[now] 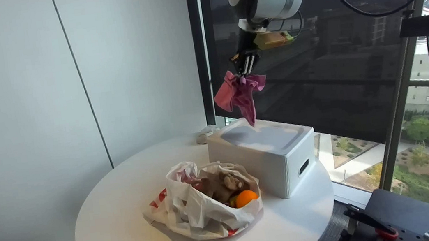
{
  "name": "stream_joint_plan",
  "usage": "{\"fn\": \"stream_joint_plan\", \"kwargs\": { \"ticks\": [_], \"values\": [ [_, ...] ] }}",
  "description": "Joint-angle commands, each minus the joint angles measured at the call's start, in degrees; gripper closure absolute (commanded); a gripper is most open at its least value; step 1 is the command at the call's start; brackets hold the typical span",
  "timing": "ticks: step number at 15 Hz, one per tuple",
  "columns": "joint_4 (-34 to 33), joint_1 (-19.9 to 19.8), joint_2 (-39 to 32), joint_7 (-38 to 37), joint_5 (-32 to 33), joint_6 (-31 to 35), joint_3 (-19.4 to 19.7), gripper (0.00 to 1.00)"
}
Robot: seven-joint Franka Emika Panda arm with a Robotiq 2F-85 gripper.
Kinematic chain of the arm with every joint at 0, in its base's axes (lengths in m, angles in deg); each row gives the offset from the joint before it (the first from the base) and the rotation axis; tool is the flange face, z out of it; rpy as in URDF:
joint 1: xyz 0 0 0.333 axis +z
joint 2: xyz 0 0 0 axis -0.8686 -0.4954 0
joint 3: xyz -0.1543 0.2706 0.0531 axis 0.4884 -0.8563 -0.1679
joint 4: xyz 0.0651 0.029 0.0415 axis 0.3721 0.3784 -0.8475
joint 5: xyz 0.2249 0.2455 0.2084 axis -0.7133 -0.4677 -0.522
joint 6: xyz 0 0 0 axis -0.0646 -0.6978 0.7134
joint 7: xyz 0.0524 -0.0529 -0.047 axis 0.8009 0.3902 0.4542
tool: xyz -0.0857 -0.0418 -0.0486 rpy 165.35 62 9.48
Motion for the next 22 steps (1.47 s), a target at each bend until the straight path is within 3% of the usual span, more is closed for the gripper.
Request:
{"fn": "stream_joint_plan", "kwargs": {
  "ticks": [1, 7, 8, 10, 15, 17, 18, 22],
  "values": [
    [-3.3, -0.7, -8.7, -2.2, 3.2, 4.7, 0.5, 0.86],
    [-7.0, -2.4, -18.2, -2.7, 4.4, 6.7, -0.2, 0.84],
    [-7.4, -2.7, -18.8, -2.6, 4.0, 6.4, -0.5, 0.59],
    [-7.6, -2.9, -18.8, -3.1, 4.2, 6.1, -0.5, 0.56],
    [-6.2, -3.3, -14.9, -3.1, 2.9, 7.0, -1.0, 0.19],
    [-4.8, -3.6, -11.7, -1.9, 0.8, 3.8, -2.1, 0.04],
    [-3.5, -3.7, -9.8, 0.0, -0.6, 1.4, -3.1, 0.00],
    [0.9, -1.6, -4.9, 6.2, -4.0, -9.6, -5.5, 0.00]
  ]
}}
